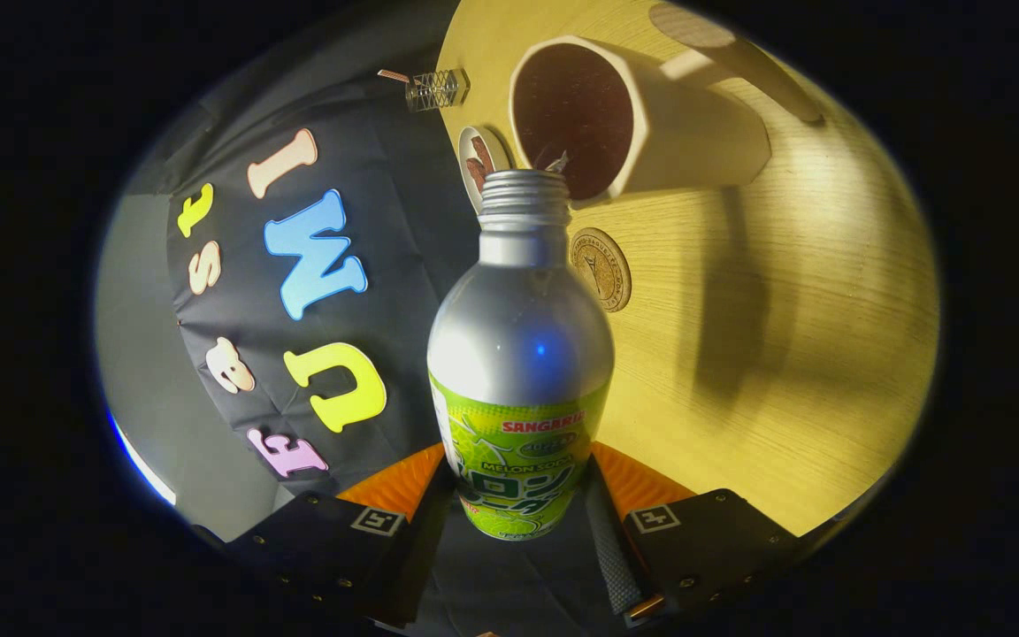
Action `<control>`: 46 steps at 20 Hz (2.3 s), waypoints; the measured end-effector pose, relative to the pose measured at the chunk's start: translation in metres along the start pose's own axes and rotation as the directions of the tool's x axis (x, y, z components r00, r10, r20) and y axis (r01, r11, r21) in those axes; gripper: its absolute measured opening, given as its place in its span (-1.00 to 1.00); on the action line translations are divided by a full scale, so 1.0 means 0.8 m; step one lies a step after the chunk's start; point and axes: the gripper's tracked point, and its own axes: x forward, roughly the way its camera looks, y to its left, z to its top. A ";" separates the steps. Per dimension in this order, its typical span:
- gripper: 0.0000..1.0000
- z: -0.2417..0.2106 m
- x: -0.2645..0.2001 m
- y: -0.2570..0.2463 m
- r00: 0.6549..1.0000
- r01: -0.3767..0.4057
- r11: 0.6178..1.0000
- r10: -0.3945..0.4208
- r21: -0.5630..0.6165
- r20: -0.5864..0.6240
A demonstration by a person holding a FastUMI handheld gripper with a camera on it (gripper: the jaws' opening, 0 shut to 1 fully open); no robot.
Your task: Take the bottle from table, then pour the juice into the cup, finally place the bottle on the coaster
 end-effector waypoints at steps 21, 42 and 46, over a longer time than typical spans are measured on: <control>0.54 0.000 -0.007 0.021 1.000 0.002 0.990 0.001 0.138 -0.025; 0.54 0.011 -0.022 0.052 0.999 0.005 0.953 0.012 0.302 -0.053; 0.54 0.011 -0.021 0.055 0.998 0.018 0.947 0.004 0.321 -0.067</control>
